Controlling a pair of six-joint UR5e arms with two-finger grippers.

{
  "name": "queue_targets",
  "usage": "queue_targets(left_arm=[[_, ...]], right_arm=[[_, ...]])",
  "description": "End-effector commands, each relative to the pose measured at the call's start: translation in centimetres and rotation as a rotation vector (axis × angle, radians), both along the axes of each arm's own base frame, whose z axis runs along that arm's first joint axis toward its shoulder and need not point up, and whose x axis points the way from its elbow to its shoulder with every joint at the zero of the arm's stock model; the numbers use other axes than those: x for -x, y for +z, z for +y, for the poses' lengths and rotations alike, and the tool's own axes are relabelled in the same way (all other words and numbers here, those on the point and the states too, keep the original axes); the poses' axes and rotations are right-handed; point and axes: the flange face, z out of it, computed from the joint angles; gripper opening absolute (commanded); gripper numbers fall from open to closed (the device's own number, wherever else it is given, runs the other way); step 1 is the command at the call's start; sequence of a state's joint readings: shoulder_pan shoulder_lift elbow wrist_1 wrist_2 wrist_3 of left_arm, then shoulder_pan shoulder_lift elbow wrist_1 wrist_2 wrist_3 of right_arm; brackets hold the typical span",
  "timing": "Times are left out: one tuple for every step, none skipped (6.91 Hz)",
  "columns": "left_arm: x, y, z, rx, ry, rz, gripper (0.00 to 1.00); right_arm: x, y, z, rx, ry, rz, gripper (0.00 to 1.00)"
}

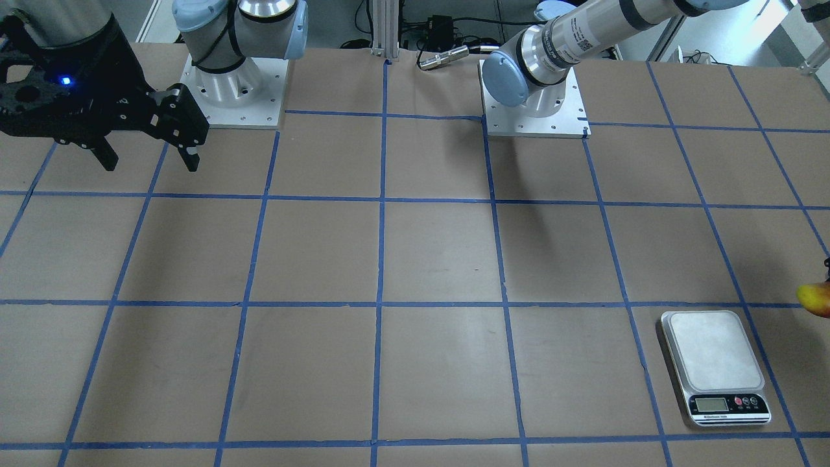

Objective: Weigh mango
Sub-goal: 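Carry the mango with the left gripper over the silver scale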

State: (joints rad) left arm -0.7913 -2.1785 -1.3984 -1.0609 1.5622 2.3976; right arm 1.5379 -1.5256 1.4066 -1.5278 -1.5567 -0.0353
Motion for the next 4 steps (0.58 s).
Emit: queue_targets(left_arm=[[7.6,-0.9,-3.7,-0.006,0.037,0.042,0.00],[10.4,-2.2,-4.3,-0.015,0.063,0.080,0.00],[12.4,-3.0,-4.9,-0.015,0.095,0.115,0.00],[12.8,-3.4,-5.1,-0.016,0.091,0.123,0.00]], right_arm=[[0.0,0.0,0.0,-0.001,0.001,0.000,1.00],[0.0,0.0,0.0,-0.001,0.001,-0.001,1.00],[0.0,0.0,0.0,-0.001,0.001,0.000,1.00],[0.0,0.0,0.0,0.001,-0.001,-0.001,1.00]])
